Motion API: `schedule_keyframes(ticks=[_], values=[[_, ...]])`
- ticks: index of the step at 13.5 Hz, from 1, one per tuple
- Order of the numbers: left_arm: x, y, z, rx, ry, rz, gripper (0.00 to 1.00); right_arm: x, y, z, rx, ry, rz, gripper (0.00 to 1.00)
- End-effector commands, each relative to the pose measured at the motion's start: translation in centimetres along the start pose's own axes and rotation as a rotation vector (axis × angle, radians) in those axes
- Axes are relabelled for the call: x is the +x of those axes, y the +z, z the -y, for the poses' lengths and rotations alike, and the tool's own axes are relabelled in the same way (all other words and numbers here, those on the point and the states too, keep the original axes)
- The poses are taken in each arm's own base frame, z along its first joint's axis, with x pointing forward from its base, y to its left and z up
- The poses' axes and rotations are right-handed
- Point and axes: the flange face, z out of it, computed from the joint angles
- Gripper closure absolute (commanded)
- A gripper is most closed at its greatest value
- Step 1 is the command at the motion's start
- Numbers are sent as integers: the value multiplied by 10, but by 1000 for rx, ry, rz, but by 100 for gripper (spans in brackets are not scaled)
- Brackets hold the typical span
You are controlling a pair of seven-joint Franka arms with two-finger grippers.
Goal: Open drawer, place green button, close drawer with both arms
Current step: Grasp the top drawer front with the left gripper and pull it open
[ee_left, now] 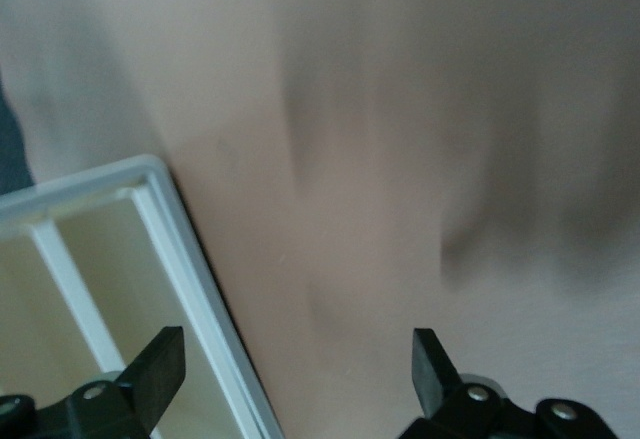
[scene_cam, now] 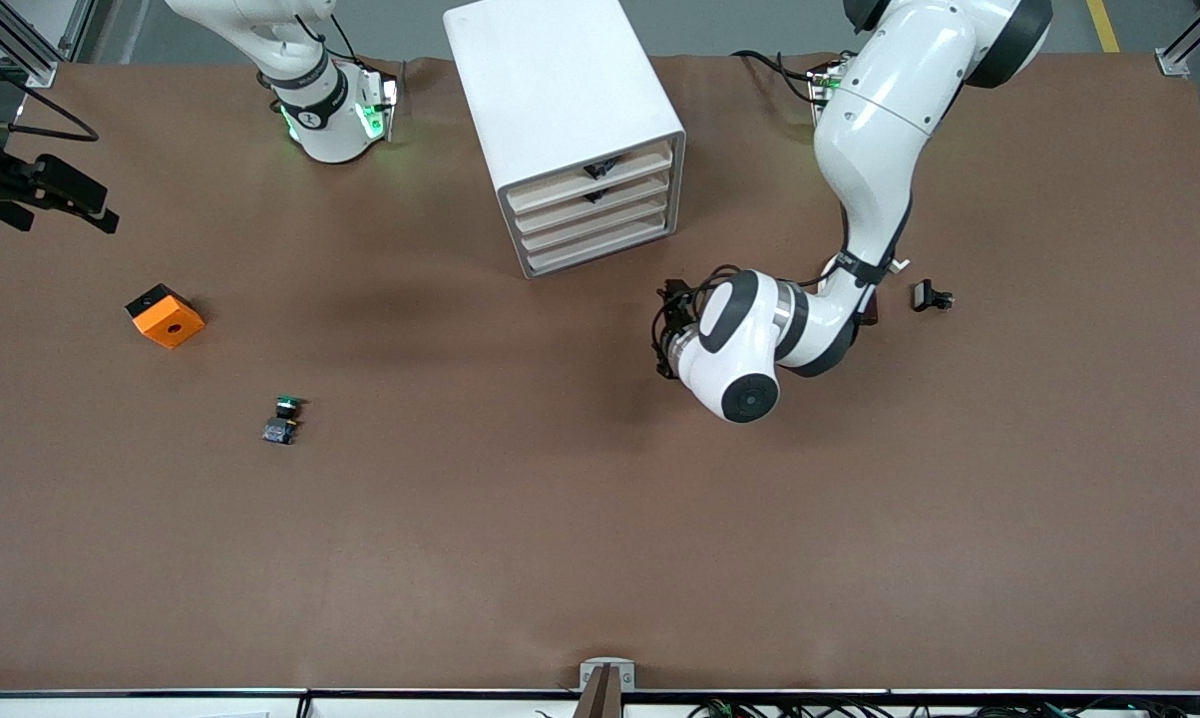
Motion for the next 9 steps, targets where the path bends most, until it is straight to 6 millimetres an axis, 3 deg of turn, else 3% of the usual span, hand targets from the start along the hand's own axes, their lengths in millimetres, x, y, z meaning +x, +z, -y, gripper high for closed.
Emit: schedule_keyframes(ticks=[1,4,7,9], values=[[-18,19,4,73,-93,82,0,-6,-5,2,5,-13,-20,0],[-27,37,8,159,-233,128,0,-6,-5,2,0,-16,-21,0],[-44,59,28,249,-260,90,0,-6,-4,1,-12,-17,-23,0],[-40,67,34,308,-276,56,1,-6,-4,1,-12,-17,-23,0]])
